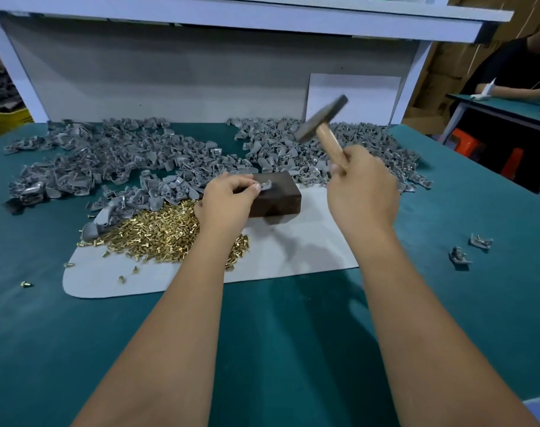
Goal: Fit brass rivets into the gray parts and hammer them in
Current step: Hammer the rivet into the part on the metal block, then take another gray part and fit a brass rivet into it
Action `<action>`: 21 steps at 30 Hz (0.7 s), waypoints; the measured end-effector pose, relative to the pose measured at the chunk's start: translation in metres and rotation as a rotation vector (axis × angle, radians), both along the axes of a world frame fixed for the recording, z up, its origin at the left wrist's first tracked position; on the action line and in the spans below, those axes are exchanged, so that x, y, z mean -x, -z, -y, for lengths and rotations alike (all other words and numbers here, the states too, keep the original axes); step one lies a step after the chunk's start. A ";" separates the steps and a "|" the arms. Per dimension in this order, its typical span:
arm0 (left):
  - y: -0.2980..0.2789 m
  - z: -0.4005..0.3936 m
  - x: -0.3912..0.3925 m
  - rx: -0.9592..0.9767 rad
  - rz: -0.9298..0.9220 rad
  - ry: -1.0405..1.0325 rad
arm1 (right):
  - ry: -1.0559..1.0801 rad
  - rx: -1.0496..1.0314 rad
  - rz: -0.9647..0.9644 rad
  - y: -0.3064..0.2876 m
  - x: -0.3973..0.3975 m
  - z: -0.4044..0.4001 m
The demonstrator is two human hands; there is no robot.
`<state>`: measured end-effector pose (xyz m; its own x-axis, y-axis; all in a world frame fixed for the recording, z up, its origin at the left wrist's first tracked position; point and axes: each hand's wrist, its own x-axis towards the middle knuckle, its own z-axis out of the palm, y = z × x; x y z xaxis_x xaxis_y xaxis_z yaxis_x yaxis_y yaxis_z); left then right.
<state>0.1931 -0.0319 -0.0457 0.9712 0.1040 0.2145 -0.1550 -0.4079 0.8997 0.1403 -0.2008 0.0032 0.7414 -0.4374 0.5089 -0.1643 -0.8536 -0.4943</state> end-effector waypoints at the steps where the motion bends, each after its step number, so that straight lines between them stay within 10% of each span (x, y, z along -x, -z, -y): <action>1: 0.000 0.000 0.000 0.008 -0.009 0.001 | 0.013 -0.047 -0.038 0.006 -0.001 0.003; 21: 0.005 -0.001 -0.007 0.101 -0.006 0.044 | 0.058 0.263 -0.278 0.041 -0.002 0.007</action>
<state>0.2005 -0.0305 -0.0509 0.9765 0.0820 0.1995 -0.1656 -0.3078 0.9369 0.1420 -0.2075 -0.0376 0.8445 -0.3642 0.3926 -0.3130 -0.9306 -0.1899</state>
